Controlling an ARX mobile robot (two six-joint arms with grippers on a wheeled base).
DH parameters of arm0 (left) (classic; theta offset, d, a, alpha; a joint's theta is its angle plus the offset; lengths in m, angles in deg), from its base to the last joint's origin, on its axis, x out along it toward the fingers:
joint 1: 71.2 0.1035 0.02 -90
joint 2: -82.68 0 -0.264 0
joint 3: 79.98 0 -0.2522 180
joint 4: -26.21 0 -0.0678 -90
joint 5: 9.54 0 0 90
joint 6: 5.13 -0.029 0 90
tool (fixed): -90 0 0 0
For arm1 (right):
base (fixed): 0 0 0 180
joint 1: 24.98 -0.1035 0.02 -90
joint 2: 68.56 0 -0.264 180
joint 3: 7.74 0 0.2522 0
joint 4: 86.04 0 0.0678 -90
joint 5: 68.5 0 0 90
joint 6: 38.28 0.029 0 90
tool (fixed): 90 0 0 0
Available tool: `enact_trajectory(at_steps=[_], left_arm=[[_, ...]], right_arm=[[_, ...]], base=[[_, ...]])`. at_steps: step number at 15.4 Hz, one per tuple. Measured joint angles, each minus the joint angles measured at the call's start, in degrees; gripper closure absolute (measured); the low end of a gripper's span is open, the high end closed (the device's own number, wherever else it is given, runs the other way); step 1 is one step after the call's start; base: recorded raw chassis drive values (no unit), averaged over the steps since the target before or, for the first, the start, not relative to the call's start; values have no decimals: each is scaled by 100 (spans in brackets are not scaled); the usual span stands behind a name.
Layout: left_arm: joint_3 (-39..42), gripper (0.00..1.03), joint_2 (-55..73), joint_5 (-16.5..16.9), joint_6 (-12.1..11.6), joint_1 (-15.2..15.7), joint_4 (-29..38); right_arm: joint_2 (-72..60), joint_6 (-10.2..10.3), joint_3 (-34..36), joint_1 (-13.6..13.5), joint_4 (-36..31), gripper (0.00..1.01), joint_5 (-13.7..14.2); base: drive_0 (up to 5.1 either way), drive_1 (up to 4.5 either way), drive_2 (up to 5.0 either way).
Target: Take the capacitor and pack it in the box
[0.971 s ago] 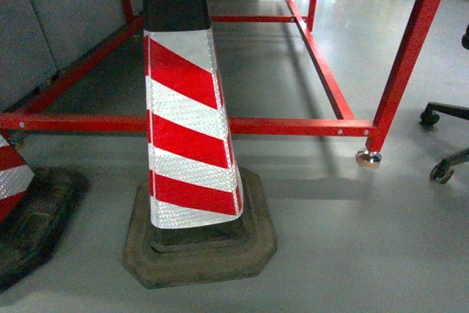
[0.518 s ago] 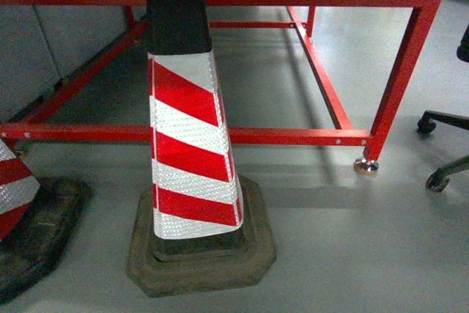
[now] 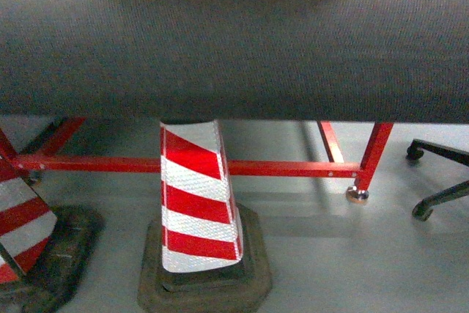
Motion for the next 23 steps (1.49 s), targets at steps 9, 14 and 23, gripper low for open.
enact_trajectory(at_steps=[9, 14, 23], left_arm=[[0, 60, 0, 2, -7, 0, 2], [0, 60, 0, 7, -4, 0, 33], [-2, 60, 0, 4, -4, 0, 2]], right_arm=[[0, 11, 0, 0, -2, 3, 4], [0, 2, 0, 0, -28, 3, 2], [0, 4, 0, 0, -4, 3, 2]], base=[[0, 0, 0], [0, 0, 0], [0, 0, 0]])
